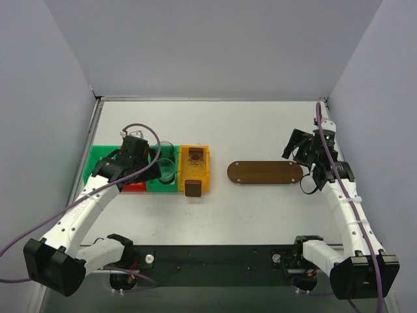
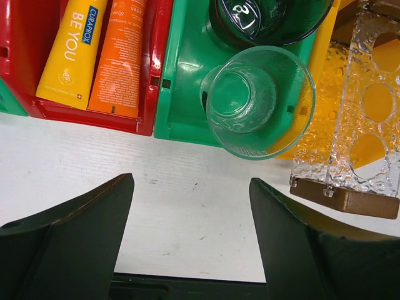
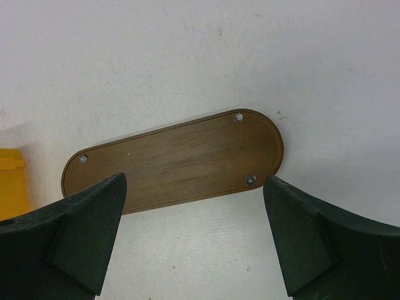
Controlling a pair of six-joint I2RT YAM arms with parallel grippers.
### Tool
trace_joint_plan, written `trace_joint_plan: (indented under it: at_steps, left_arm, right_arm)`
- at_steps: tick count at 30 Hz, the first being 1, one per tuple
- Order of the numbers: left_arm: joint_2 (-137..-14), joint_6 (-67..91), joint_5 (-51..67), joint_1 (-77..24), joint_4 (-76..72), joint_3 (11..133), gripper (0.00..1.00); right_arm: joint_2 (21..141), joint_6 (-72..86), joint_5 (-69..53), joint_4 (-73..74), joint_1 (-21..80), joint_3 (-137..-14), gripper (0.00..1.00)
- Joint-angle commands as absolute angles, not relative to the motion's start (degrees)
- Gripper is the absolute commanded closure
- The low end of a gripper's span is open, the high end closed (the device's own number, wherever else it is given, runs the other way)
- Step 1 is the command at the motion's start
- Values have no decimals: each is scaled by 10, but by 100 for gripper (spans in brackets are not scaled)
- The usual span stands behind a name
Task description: Prepare toiletry sets of a toothbrush and toothpaste on the tray
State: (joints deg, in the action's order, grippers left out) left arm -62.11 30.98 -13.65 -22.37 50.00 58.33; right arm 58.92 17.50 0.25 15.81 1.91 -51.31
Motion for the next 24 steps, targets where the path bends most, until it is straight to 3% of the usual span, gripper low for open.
trace_joint_plan:
  at_steps: [1,16,22,24]
  left_arm:
    - [-638,346,-130,-227,467,587,15]
    - [-759,334,-149,-221,454,622,23]
    - [-791,311,-152,-205,439,632,33]
    - [-802,308,-152,-199,441,637,41]
  right_arm:
    - [601,161,-46,173,29,-552,16]
    - [606,132,-27,210,144,-570,18]
    - [602,151,-27,210,163,-563,18]
    - [603,152,-24,209,169,-562,18]
